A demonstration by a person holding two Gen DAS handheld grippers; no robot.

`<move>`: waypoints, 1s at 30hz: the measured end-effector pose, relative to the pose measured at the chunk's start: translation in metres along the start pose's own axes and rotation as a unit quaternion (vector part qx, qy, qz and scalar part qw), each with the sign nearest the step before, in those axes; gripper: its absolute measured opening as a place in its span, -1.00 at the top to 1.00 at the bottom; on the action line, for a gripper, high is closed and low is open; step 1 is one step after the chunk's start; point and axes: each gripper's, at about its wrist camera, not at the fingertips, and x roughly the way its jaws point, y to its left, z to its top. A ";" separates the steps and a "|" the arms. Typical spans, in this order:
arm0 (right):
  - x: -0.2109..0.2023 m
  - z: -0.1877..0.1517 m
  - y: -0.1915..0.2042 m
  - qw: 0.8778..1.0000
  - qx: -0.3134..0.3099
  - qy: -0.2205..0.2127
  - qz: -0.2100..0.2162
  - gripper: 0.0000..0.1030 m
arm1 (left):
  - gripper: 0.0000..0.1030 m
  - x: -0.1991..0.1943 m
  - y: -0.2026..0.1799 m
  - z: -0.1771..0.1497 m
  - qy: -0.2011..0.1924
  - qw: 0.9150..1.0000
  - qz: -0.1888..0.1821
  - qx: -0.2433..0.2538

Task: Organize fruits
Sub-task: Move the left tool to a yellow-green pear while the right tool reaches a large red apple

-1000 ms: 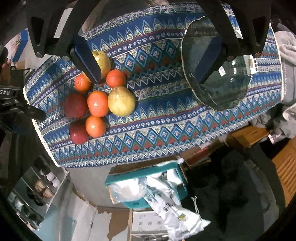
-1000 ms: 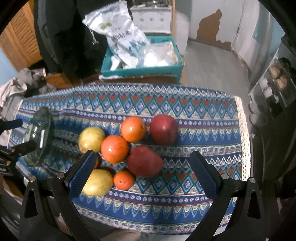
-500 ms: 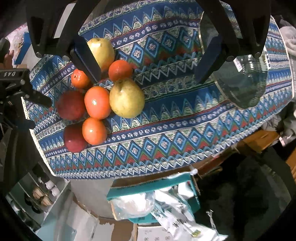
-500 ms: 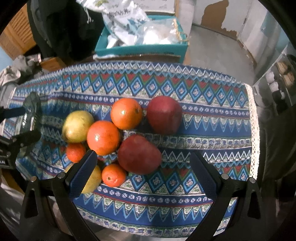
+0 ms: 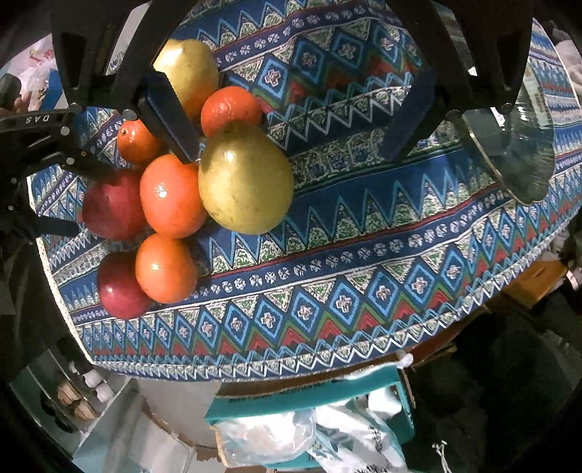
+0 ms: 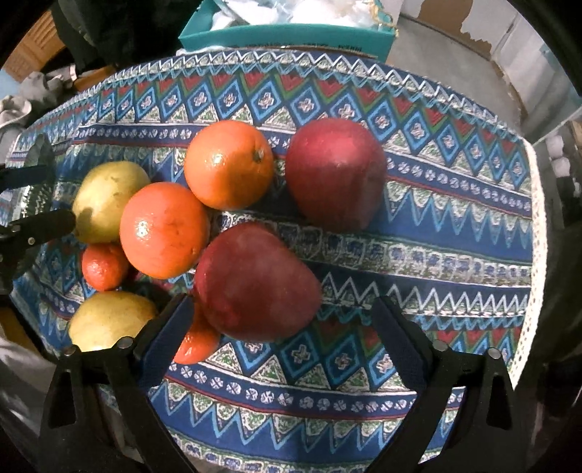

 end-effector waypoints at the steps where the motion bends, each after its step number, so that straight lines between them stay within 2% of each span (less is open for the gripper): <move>1: 0.003 0.000 0.002 1.000 0.000 0.000 0.003 -0.81 | -0.98 0.005 -0.001 0.002 0.004 1.000 -0.003 -0.002; 3: 0.008 0.003 0.005 1.000 -0.001 0.001 0.007 -0.81 | -0.98 0.012 -0.002 0.003 0.009 1.000 -0.010 -0.005; 10: 0.031 0.014 0.026 1.000 -0.013 0.009 0.023 -0.58 | -0.93 0.029 -0.001 0.005 0.017 0.999 -0.046 -0.009; 11: 0.034 0.016 0.030 0.999 -0.011 0.012 0.027 -0.53 | -0.88 0.032 -0.001 0.006 0.018 0.998 -0.055 -0.010; 17: 0.047 0.024 0.040 1.000 -0.011 -0.002 0.028 -0.53 | -0.55 0.042 -0.005 0.005 0.029 0.996 -0.086 -0.005; 20: 0.045 0.023 0.037 1.000 -0.013 -0.007 0.027 -0.53 | -0.49 0.041 -0.007 0.005 0.022 0.996 -0.089 0.000; 22: 0.034 0.014 0.031 0.999 -0.013 -0.011 0.027 -0.52 | -0.29 0.040 -0.008 0.004 0.020 0.995 -0.102 0.006; 30: 0.015 -0.003 0.018 0.999 0.008 -0.041 0.012 -0.52 | -0.27 0.033 -0.020 -0.004 -0.015 0.998 -0.056 0.037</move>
